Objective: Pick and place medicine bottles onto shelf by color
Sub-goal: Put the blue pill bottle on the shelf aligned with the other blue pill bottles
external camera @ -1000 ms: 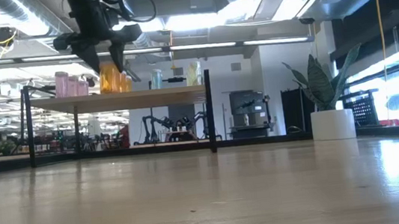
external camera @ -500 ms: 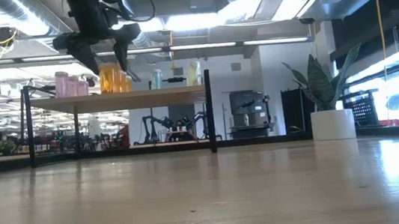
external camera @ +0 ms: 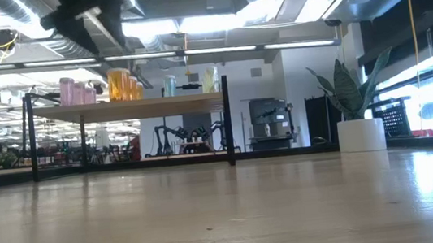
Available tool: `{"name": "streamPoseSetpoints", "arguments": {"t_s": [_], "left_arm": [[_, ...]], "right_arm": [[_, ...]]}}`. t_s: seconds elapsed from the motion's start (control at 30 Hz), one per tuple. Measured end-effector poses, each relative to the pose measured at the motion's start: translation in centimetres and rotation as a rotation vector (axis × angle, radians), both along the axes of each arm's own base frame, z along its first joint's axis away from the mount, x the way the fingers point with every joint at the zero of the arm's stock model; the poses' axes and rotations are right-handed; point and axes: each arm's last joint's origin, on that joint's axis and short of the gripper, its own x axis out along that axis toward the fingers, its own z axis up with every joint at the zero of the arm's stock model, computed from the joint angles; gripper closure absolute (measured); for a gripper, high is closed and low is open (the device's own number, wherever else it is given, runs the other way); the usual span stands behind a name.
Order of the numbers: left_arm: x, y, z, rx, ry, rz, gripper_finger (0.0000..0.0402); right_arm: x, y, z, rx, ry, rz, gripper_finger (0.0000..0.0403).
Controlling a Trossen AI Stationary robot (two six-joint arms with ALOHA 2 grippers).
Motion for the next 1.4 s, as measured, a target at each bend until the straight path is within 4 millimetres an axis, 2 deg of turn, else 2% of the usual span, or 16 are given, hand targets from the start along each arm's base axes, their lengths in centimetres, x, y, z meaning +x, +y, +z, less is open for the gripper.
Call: {"name": "streamPoseSetpoints", "arguments": {"t_s": [0.3, 0.5, 0.77, 0.97, 1.07, 1.17, 1.33, 1.4], "left_arm": [[0.1, -5.6, 0.1, 0.067, 0.094, -0.395, 0.0076], [-0.1, -9.4, 0.4, 0.065, 0.021, -0.577, 0.0080], [0.6, -12.9, -0.5, 0.049, -0.002, -0.686, 0.0077], [1.5, -13.9, -1.7, 0.043, 0.033, -0.687, 0.0078], [1.8, -14.1, -2.0, 0.046, 0.042, -0.687, 0.0076], [2.0, -14.2, -2.1, 0.048, 0.046, -0.690, 0.0079], [2.0, -14.2, -2.0, 0.065, 0.052, -0.709, 0.0076], [2.0, -14.3, -2.0, 0.078, 0.056, -0.730, 0.0076]], "right_arm": [[0.0, 0.0, 0.0, 0.000, 0.000, 0.000, 0.0150], [0.0, 0.0, 0.0, 0.000, 0.000, 0.000, 0.0150], [0.0, 0.0, 0.0, 0.001, 0.000, -0.001, 0.0150], [-0.2, 0.1, -0.1, 0.026, 0.014, 0.034, 0.0150], [-1.2, 0.7, 0.0, 0.079, 0.067, 0.195, 0.0150], [-2.4, 1.9, 0.0, 0.233, 0.122, 0.406, 0.0150], [-5.3, 5.0, 0.0, 0.483, 0.254, 0.783, 0.0150], [-6.3, 6.3, -0.1, 0.539, 0.318, 0.862, 0.0150]]}}
